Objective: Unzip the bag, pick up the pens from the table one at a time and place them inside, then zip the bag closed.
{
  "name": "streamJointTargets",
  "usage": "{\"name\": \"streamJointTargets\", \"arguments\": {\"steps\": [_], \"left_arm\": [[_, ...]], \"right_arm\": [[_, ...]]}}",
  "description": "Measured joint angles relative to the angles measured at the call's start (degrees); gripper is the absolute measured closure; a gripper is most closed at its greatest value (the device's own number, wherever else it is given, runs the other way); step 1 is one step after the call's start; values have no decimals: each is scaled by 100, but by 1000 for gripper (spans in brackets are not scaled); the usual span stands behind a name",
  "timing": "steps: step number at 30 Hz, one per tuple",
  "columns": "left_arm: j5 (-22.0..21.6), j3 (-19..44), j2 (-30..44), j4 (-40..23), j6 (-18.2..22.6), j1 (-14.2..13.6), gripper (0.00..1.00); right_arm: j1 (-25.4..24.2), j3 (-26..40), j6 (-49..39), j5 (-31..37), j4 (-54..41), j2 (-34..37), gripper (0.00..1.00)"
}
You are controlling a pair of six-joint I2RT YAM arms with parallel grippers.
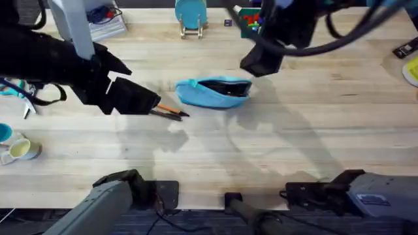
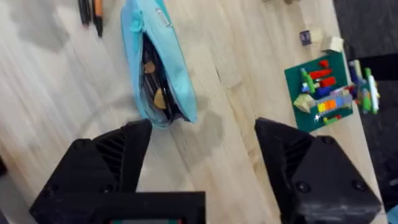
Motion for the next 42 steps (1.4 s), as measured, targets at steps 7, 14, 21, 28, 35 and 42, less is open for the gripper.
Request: {"name": "streamJointTargets", "arguments": {"steps": [7, 14, 21, 28, 35, 42], "left_arm": [[0, 0, -2, -20, -161, 0, 2], [0, 0, -2, -20, -381, 0, 2], [0, 0, 0, -20, -425, 0, 2], [1, 0, -2, -20, -425, 0, 2], [2, 0, -1, -21, -427, 0, 2], [4, 0, 0, -22, -554, 0, 2]], "right_arm": [[-1, -105, 373, 0, -87, -547, 5], [-1, -884, 511, 19, -116, -1355, 4], [-1, -1901, 538, 39, -85, -2185, 5], [-1, -2613, 891, 39, -85, -2658, 5], [-1, -2774, 1682, 39, -105, -2672, 5], [-1, -2776, 2163, 39, -105, -2673, 3]]}}
